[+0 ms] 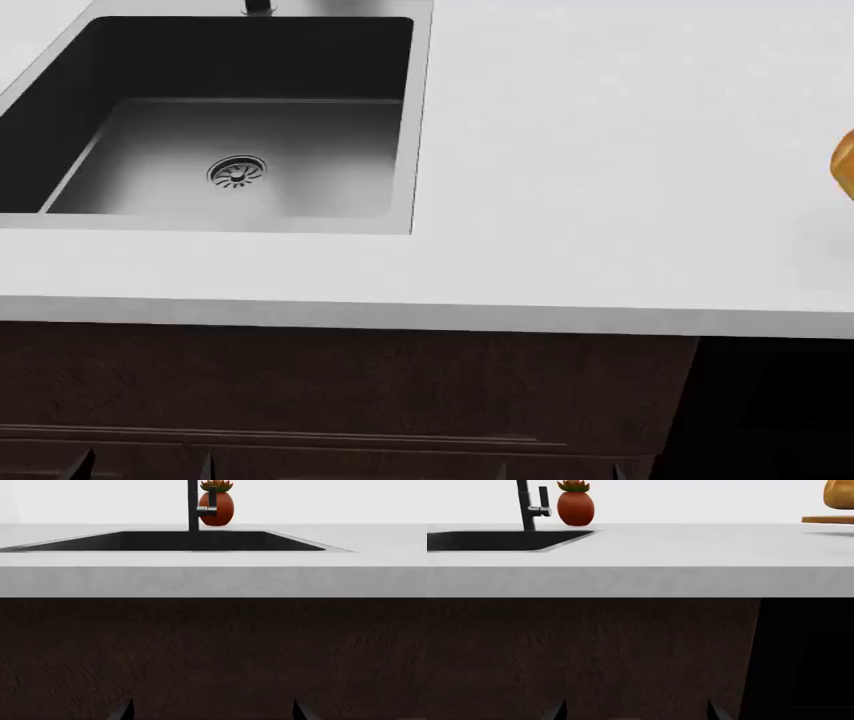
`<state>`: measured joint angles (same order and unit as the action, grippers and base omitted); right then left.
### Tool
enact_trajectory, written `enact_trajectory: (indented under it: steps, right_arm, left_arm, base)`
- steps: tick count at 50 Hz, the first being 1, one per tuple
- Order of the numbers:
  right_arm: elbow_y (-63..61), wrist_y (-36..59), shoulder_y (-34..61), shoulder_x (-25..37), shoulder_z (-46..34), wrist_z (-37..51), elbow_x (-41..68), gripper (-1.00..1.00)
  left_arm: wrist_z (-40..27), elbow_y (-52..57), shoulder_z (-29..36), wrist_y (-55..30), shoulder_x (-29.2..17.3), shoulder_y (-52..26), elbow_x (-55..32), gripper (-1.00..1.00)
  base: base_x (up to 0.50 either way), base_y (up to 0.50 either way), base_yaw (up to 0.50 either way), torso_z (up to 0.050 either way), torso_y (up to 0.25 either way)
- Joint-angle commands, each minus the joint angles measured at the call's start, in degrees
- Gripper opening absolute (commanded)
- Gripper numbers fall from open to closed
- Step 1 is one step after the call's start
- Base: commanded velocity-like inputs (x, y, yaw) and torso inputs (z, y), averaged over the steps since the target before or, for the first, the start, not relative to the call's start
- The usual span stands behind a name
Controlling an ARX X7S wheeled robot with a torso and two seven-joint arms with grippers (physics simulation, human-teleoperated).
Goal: Place the bread and cheese on the cutting board.
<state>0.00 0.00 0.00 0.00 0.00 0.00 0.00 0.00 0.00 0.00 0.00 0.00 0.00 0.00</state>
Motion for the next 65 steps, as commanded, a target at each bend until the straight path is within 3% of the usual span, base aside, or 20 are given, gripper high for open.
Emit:
enact_trajectory:
  steps: [1, 16, 20, 22, 24, 28, 30, 34, 38, 49, 65]
  right_arm:
    - [0.2, -0.16, 0.05, 0.69, -0.91, 0.9, 0.69, 1.0]
    - [-0.25, -1.17, -0.28, 2.97, -2.87, 4.17, 3.94, 1.0]
    - [-1.8, -0.19, -0.3, 3.62, -2.63, 4.82, 4.79, 1.0]
    - [-6.76, 3.48, -0.37, 4.24, -2.73, 5.16, 5.2, 1.0]
    - [-10.99, 7.88, 0.33, 5.02, -3.28, 4.55, 6.17, 1.0]
    - [-20.29, 17.57, 3.09, 6.29, -2.73, 4.77, 8.34, 1.0]
    - [-26.14, 22.99, 6.5, 7.38, -1.68, 5.35, 9.58, 1.0]
    - [-32.81, 31.25, 12.66, 9.09, -1.69, 5.75, 10.95, 1.0]
    - [-37.65, 38.6, 17.14, 10.58, -3.24, 6.2, 10.93, 1.0]
    - [-36.85, 34.18, 14.62, 11.35, -2.13, 5.03, 12.28, 1.0]
    - [-37.82, 34.46, 14.64, 11.32, -1.24, 5.21, 14.66, 1.0]
  left_arm:
    - [-3.11, -0.22, 3.13, 0.24, -2.61, -0.12, -2.61, 1.0]
    - [-5.51, 0.96, 4.72, -1.69, -3.82, -0.42, -3.33, 1.0]
    - [-7.99, 0.25, 3.54, 3.42, -3.66, -0.51, -2.94, 1.0]
    - [-5.78, 5.13, 3.36, 2.65, -4.51, 0.32, -6.23, 1.0]
    - [-5.33, 11.09, 3.71, -5.22, -5.7, -0.42, -7.93, 1.0]
    - [-7.07, 22.51, 4.91, -12.42, -7.33, -2.29, -5.94, 1.0]
    - [-7.45, 30.02, 4.4, -21.39, -7.86, -5.6, -8.02, 1.0]
    - [-8.45, 36.1, 2.6, -30.47, -8.07, -11.36, -11.56, 1.0]
    - [-8.73, 37.37, 1.92, -32.9, -8.74, -14.72, -12.42, 1.0]
    - [-8.77, 37.93, 2.61, -31.89, -10.55, -13.5, -11.52, 1.0]
    - [-9.67, 39.99, 3.57, -30.4, -11.78, -13.1, -10.41, 1.0]
  base:
    - [0.0, 0.0, 0.0, 0.0, 0.0]
    - [0.0, 0.0, 0.0, 0.0, 0.0]
    - [0.0, 0.0, 0.0, 0.0, 0.0]
    - [0.0, 0.0, 0.0, 0.012, 0.0]
    - [0.0, 0.0, 0.0, 0.046, 0.0]
    - [0.0, 0.0, 0.0, 0.05, 0.0]
    - [0.0, 0.0, 0.0, 0.05, 0.0]
    - [0.0, 0.0, 0.0, 0.05, 0.0]
    - [0.0, 0.0, 0.0, 0.05, 0.0]
    - [0.0, -0.2, 0.0, 0.05, 0.0]
    - [0.0, -0.5, 0.0, 0.0, 0.0]
